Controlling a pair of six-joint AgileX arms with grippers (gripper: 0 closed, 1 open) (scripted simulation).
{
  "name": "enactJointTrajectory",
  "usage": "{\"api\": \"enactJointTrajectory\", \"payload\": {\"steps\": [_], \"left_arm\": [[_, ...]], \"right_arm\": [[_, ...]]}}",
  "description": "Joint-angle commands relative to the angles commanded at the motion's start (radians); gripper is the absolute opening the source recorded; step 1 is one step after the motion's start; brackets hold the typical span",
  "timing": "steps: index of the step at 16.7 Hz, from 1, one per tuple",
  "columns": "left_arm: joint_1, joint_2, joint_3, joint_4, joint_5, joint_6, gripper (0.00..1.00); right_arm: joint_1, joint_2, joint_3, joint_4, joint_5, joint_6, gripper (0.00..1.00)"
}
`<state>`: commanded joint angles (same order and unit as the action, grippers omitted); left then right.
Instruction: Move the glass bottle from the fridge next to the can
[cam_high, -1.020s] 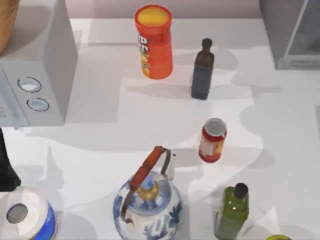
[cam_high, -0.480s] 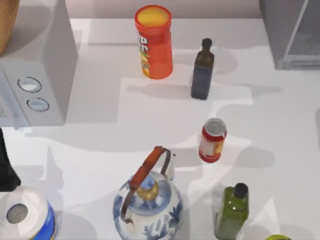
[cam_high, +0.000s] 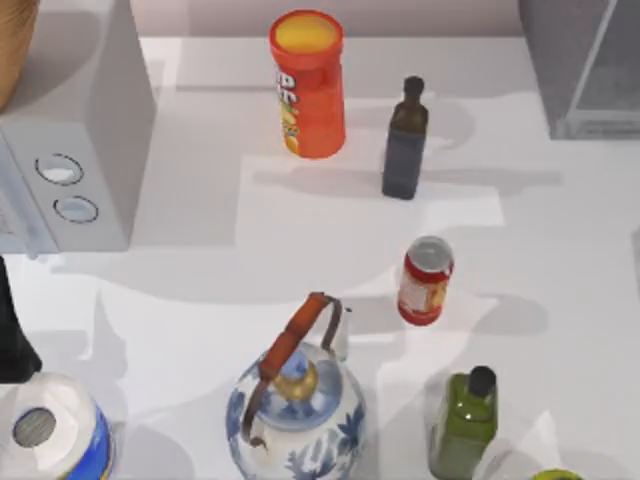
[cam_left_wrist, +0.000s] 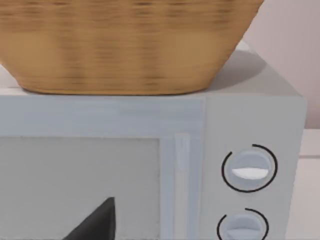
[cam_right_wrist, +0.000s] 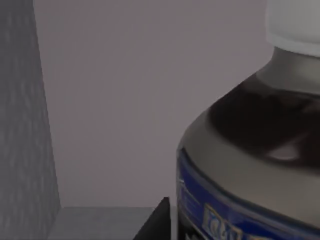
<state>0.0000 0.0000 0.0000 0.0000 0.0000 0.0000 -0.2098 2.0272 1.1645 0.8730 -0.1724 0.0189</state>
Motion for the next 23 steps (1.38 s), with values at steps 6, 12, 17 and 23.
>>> {"api": "enactJointTrajectory", "payload": {"steps": [6,12,17,23], "left_arm": [[0.0,0.0,0.0,0.0,0.0,0.0,1.0],[0.0,0.0,0.0,0.0,0.0,0.0,1.0],[0.0,0.0,0.0,0.0,0.0,0.0,1.0],[0.0,0.0,0.0,0.0,0.0,0.0,1.0]], "right_arm": [[-0.041,-0.234,-0.37,0.093,-0.048,0.001,0.0],[-0.067,-0.37,-0.536,0.153,-0.077,0.002,0.0],[-0.047,-0.36,-0.542,0.165,-0.061,0.003,0.0],[0.22,-0.301,-0.707,0.385,0.208,-0.004,0.0]]}}
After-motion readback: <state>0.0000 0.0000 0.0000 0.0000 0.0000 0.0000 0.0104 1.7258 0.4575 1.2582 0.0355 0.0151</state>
